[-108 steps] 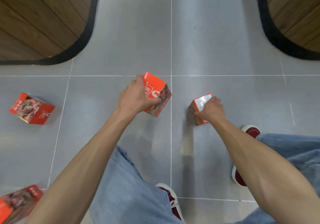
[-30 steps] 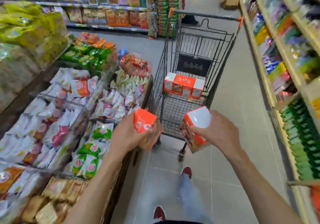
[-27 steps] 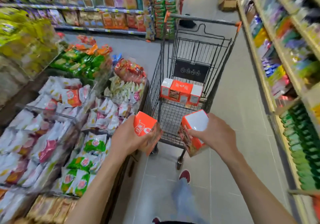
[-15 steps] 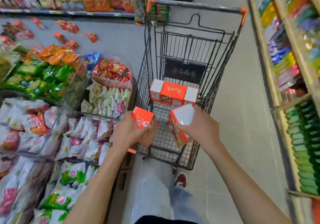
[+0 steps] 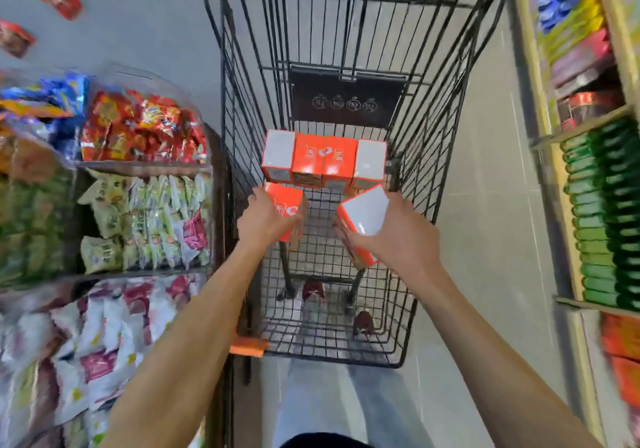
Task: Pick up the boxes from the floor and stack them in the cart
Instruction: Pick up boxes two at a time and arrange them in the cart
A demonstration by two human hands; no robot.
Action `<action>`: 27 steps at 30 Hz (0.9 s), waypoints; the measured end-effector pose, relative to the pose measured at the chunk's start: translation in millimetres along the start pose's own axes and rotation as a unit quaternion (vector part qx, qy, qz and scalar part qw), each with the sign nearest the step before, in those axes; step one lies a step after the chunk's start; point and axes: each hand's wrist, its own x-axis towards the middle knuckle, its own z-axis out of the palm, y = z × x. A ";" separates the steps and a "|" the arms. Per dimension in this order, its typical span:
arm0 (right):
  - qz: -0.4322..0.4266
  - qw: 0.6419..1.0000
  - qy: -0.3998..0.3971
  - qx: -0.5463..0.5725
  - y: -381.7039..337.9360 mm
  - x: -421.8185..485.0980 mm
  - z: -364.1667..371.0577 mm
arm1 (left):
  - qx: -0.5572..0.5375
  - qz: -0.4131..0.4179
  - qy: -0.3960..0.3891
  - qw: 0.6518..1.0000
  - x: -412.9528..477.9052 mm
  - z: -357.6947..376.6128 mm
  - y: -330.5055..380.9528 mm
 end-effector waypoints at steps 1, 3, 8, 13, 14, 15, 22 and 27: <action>0.011 1.000 -0.004 0.001 2.5 4.1 5.2 | 0.010 -0.005 0.006 1.000 11.2 8.7 3.6; 0.033 0.999 -0.013 0.000 7.9 11.7 16.3 | 0.032 -0.013 0.023 0.999 30.3 24.2 12.9; 0.054 0.997 -0.059 0.019 19.7 20.8 41.0 | 0.066 -0.035 0.050 0.996 73.6 48.5 17.3; 0.057 0.996 -0.069 0.013 19.5 23.7 55.4 | 0.071 -0.054 0.075 0.993 102.3 57.6 14.8; 0.061 0.996 -0.068 0.013 19.4 23.9 57.6 | 0.070 -0.058 0.076 0.993 106.3 59.7 13.7; 0.066 0.995 -0.071 0.014 19.8 24.1 59.6 | 0.066 -0.062 0.074 0.993 109.7 63.2 12.3; 0.098 0.992 -0.073 0.021 21.2 23.4 71.1 | 0.065 -0.055 0.098 0.992 113.3 82.7 4.4; 0.109 0.993 -0.043 0.029 17.5 25.9 77.2 | 0.053 -0.055 0.074 0.994 111.0 72.9 3.2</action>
